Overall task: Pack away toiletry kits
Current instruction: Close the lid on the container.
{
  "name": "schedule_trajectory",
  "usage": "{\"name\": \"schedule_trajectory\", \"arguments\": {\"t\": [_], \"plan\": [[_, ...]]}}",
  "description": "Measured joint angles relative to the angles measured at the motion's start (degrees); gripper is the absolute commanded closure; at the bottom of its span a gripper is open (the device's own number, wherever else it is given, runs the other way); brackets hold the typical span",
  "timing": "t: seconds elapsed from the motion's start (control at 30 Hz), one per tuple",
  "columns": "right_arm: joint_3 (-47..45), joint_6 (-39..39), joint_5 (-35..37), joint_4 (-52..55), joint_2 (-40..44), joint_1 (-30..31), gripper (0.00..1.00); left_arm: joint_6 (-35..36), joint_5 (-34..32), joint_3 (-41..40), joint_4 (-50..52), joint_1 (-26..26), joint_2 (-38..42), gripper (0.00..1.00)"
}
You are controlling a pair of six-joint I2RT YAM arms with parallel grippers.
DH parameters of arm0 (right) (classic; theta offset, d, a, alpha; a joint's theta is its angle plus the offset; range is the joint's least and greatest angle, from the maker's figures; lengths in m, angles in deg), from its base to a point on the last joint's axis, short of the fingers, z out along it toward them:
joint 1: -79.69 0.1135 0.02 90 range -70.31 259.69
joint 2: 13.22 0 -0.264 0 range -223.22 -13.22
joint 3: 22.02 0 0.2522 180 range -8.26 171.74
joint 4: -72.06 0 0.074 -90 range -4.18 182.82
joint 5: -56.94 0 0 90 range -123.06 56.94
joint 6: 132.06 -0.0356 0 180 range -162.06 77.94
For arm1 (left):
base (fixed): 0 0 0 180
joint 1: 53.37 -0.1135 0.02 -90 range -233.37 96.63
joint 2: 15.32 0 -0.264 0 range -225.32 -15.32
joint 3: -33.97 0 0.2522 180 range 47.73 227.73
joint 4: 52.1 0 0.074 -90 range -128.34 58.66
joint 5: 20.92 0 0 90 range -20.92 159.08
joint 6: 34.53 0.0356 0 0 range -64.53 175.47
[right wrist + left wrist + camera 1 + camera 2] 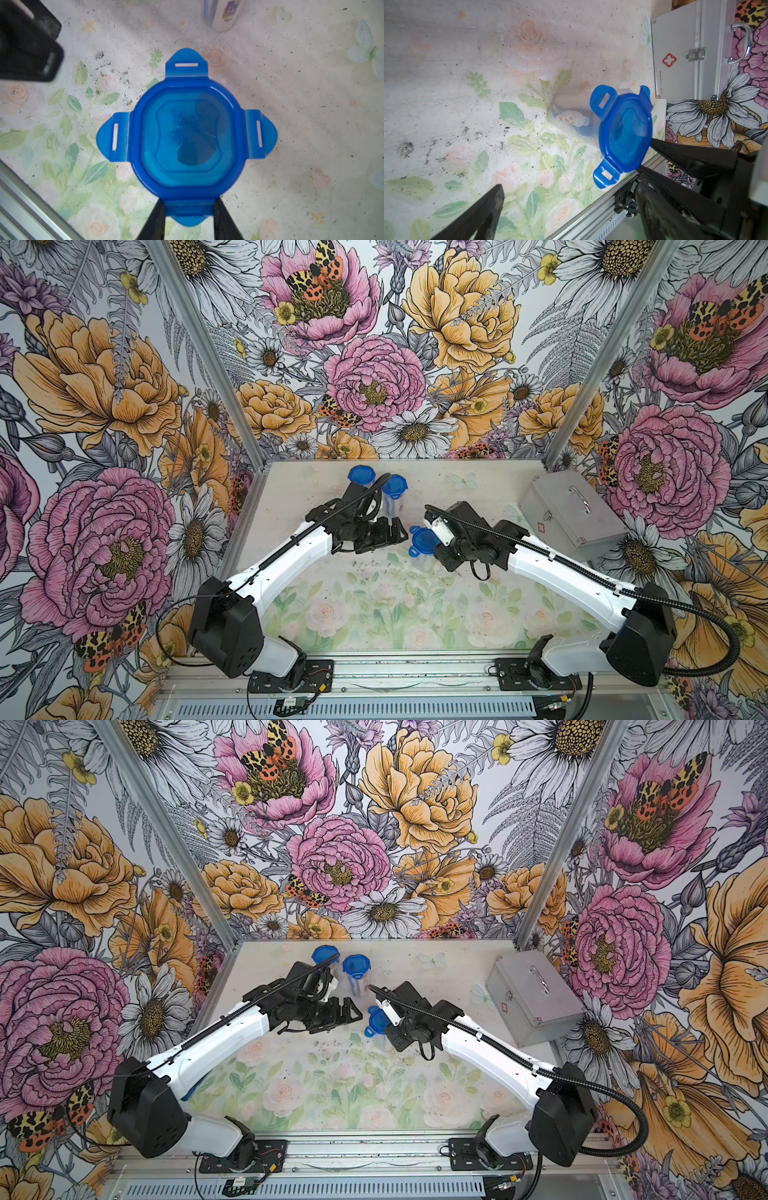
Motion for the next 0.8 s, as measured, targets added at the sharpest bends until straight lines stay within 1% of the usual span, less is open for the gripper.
{"name": "schedule_trajectory", "arguments": {"t": [0.2,0.4,0.8], "plan": [[-0.66,0.59,0.04,0.15,0.0,0.0,0.8,0.02,-0.33,3.28,-0.02,2.14,-3.26,0.02],[-1.68,0.68,0.28,0.2,0.0,0.0,0.71,0.0,-1.84,5.07,0.0,3.56,-5.84,0.01],[-1.73,1.29,0.85,0.24,-0.11,-0.04,0.69,-0.17,-3.98,5.86,0.0,4.37,-7.5,0.01]]}}
